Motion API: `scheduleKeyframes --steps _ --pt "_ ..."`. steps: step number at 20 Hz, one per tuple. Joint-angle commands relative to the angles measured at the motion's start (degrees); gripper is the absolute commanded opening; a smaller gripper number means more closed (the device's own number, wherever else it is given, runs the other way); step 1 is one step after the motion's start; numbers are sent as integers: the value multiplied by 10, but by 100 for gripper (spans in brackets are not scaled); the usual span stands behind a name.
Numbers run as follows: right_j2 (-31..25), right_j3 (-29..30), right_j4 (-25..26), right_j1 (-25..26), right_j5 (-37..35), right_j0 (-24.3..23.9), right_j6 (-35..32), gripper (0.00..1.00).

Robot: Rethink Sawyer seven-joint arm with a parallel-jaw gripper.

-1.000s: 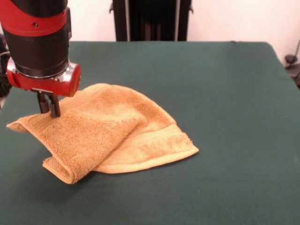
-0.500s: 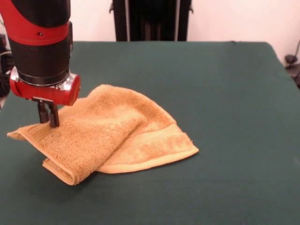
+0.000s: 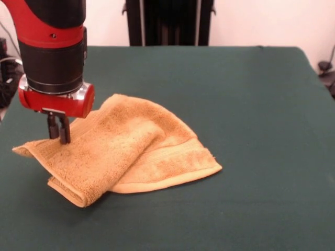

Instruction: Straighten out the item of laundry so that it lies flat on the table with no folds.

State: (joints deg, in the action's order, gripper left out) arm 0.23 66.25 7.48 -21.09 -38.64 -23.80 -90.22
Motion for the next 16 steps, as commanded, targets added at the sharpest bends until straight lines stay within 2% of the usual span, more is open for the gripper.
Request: scheduleKeyframes --steps 1,16 --pt "-75 99 29 0 25 11 29 0" --pt "-70 96 28 1 19 15 20 0"
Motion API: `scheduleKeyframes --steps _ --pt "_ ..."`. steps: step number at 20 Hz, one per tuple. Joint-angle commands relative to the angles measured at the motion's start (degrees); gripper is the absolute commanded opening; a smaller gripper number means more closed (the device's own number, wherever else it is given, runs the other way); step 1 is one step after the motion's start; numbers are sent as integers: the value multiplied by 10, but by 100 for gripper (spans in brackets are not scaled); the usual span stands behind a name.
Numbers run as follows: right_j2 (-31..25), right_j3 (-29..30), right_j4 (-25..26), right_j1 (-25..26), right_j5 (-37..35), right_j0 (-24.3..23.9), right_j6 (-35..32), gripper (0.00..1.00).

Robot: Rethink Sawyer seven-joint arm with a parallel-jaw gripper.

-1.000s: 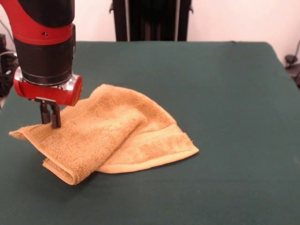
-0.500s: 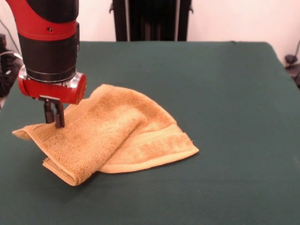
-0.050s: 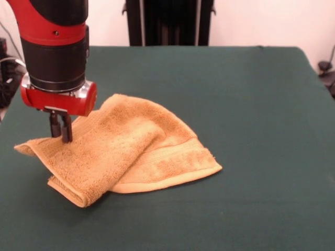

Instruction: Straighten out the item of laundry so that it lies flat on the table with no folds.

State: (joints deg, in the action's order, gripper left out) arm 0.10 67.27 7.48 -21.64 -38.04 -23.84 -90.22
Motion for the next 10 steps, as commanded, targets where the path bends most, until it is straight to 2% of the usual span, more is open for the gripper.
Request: scheduleKeyframes --steps 1,6,7,10 --pt "-68 86 28 7 13 16 20 0" --pt "-66 82 29 8 5 18 22 0" --pt "-67 82 29 8 5 17 23 100" --pt "-67 85 30 7 9 18 22 100"
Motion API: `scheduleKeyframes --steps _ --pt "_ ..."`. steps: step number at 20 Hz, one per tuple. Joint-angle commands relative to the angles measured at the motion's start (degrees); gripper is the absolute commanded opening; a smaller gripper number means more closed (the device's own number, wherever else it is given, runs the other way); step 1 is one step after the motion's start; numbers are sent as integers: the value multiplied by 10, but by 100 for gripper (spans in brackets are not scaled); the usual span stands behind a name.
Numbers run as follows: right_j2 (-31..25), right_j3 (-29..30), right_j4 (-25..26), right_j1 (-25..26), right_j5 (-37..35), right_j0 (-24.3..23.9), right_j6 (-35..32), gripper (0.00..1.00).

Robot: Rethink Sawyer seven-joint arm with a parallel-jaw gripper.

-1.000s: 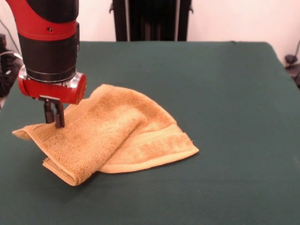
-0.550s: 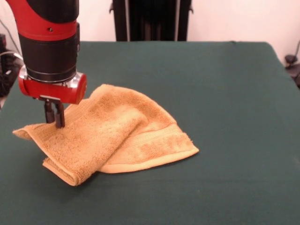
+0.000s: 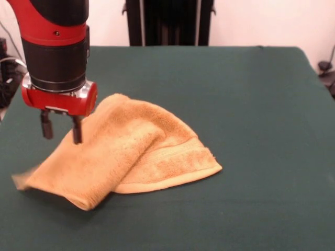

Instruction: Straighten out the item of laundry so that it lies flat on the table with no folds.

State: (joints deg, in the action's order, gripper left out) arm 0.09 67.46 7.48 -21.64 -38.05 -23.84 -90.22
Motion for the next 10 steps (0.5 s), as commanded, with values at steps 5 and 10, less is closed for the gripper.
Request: scheduleKeyframes --steps 5,10 --pt "-65 93 27 4 16 22 10 100" --pt "-61 127 25 -13 28 29 -9 100"
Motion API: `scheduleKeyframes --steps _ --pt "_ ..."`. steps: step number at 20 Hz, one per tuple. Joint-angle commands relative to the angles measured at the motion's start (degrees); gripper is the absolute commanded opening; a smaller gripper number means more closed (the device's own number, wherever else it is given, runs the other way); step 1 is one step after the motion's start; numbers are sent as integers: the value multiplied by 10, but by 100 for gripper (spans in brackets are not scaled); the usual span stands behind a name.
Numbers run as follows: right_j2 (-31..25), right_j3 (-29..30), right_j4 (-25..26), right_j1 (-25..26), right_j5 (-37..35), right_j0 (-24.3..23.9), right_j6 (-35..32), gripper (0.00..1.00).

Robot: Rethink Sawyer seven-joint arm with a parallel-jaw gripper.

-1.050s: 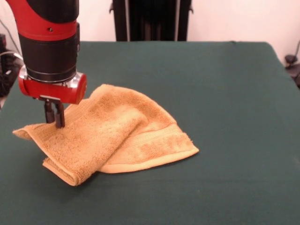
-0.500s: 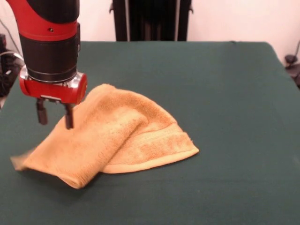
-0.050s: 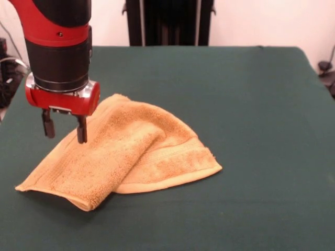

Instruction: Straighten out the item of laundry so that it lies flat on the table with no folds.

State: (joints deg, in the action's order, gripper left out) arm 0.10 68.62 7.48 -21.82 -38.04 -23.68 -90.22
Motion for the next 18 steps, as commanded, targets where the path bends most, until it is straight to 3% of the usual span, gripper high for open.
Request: scheduleKeyframes --steps 1,10,18 --pt "-60 125 24 -15 34 29 -15 100" --pt "-62 205 26 -12 144 27 -66 100" --pt "-28 219 23 13 211 61 -104 100"
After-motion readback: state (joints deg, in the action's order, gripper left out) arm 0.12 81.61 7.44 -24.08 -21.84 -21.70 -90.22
